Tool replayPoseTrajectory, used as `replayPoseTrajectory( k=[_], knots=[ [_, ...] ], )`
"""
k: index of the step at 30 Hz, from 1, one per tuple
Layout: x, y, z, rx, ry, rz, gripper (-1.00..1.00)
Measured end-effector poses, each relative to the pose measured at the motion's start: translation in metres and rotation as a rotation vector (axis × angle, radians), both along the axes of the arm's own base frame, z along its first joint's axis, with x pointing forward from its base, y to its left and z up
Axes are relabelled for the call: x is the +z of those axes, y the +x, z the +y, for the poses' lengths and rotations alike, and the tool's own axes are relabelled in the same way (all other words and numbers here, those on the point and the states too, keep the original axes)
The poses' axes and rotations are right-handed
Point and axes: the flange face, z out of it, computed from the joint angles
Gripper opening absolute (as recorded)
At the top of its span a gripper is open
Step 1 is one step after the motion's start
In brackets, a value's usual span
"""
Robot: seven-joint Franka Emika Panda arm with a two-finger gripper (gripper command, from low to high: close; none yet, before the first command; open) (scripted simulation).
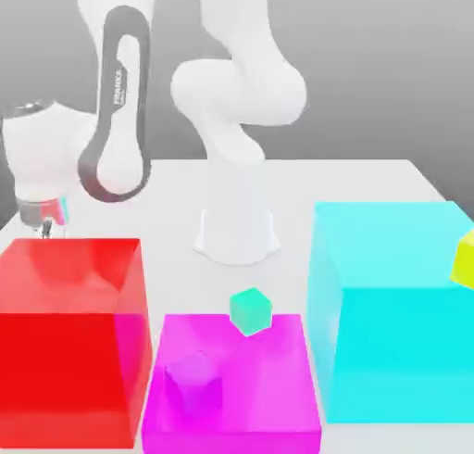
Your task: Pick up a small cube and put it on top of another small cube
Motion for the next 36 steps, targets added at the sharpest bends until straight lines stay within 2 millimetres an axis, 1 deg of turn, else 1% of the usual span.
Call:
replayPoseTrajectory(
  k=[2, 3, 8, 9, 10, 12, 18, 19, 20, 21, 24, 26, 28, 29, 30, 32, 34, 36],
  knots=[
    [-0.016, -0.001, 0.001, -0.001, 0.002, 0.000, 0.00],
    [-0.023, -0.001, 0.003, -0.002, 0.004, 0.000, -1.00],
    [-0.023, -0.001, 0.002, -0.003, 0.004, 0.000, -1.00],
    [-0.027, -0.001, 0.003, -0.003, 0.005, 0.000, -1.00],
    [-0.025, -0.001, 0.003, -0.003, 0.005, 0.000, -1.00],
    [-0.013, -0.001, 0.001, -0.001, 0.002, 0.000, -1.00],
    [0.029, -0.002, 0.001, -0.006, 0.004, -0.002, -1.00],
    [0.036, -0.003, 0.000, -0.003, 0.002, -0.005, -1.00],
    [0.044, -0.005, -0.007, 0.019, -0.015, -0.014, -1.00],
    [0.054, -0.007, -0.017, 0.049, -0.039, -0.030, -1.00],
    [0.098, 0.009, -0.035, 0.225, -0.131, -0.090, -1.00],
    [0.129, 0.027, -0.035, 0.340, -0.184, -0.128, -1.00],
    [0.160, 0.045, -0.028, 0.447, -0.234, -0.162, -1.00],
    [0.174, 0.055, -0.021, 0.494, -0.252, -0.177, -1.00],
    [0.184, 0.067, -0.008, 0.529, -0.257, -0.190, -1.00],
    [0.201, 0.089, 0.024, 0.588, -0.255, -0.213, -1.00],
    [0.216, 0.108, 0.059, 0.639, -0.247, -0.229, -1.00],
    [0.217, 0.121, 0.097, 0.653, -0.212, -0.230, -1.00]
  ],
)
